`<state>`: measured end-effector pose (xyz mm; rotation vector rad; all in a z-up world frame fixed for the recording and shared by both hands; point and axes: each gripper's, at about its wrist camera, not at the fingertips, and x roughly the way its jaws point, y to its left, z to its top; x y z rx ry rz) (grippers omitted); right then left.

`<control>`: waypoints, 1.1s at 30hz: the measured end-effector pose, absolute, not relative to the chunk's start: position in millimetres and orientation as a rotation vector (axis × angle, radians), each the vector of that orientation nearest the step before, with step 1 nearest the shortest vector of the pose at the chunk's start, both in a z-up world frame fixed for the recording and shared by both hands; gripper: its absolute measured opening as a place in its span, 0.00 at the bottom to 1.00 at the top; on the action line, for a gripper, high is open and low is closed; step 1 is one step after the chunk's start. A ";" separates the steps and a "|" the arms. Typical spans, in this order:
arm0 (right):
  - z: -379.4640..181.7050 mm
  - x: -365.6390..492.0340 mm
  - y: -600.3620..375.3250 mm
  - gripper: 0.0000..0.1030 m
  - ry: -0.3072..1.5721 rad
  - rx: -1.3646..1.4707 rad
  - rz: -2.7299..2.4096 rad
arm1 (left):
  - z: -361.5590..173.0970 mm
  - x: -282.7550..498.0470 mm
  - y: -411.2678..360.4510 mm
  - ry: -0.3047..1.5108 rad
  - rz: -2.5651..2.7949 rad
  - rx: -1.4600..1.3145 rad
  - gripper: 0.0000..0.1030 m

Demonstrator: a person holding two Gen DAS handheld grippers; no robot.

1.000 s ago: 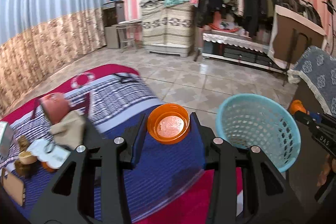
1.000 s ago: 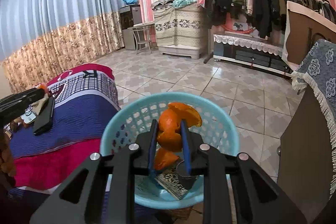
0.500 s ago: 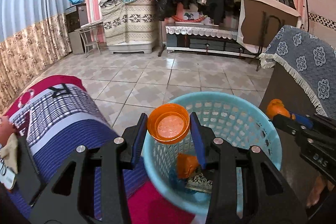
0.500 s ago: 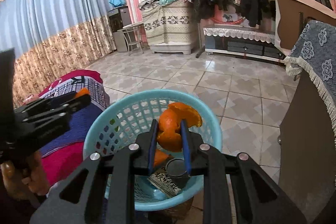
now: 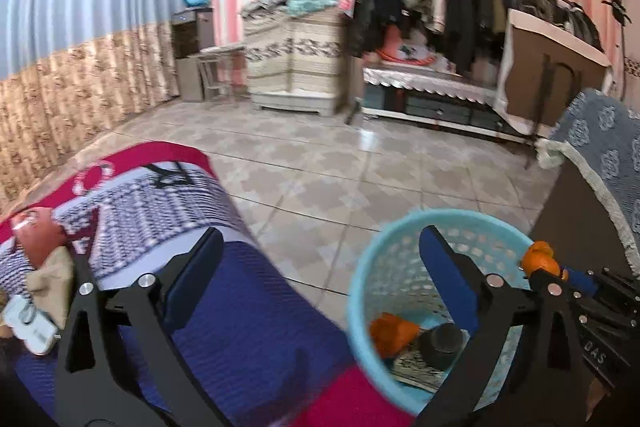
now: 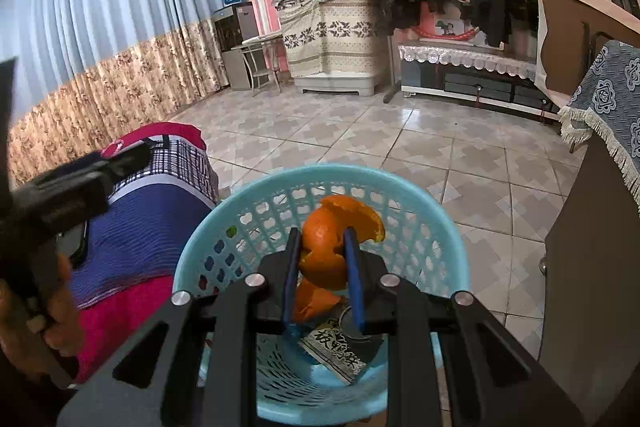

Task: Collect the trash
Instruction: 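Open both tools to drop the lid and peel into the basket, then move both tools back over the bed toward the brown crumpled bag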

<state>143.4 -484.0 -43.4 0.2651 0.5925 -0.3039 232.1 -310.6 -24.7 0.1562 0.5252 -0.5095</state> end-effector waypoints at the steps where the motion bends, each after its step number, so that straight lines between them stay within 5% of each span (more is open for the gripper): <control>1: -42.9 144.5 -482.8 0.24 0.590 0.268 -0.304 | -23.4 232.1 -304.0 0.517 -0.491 0.165 0.94; 3: -39.9 147.5 -479.1 0.26 0.575 0.275 -0.302 | -21.5 232.2 -289.8 0.509 -0.462 0.172 0.94; 7: -32.5 148.8 -467.7 0.67 0.536 0.246 -0.320 | -17.4 235.7 -257.0 0.533 -0.416 0.142 0.94; 13: -18.9 146.6 -448.2 0.86 0.492 0.197 -0.334 | -5.5 226.6 -204.3 0.513 -0.340 0.106 0.95; 33: -4.0 167.9 -364.3 0.91 0.473 0.104 -0.194 | -14.6 192.0 -46.9 0.539 -0.095 0.077 0.95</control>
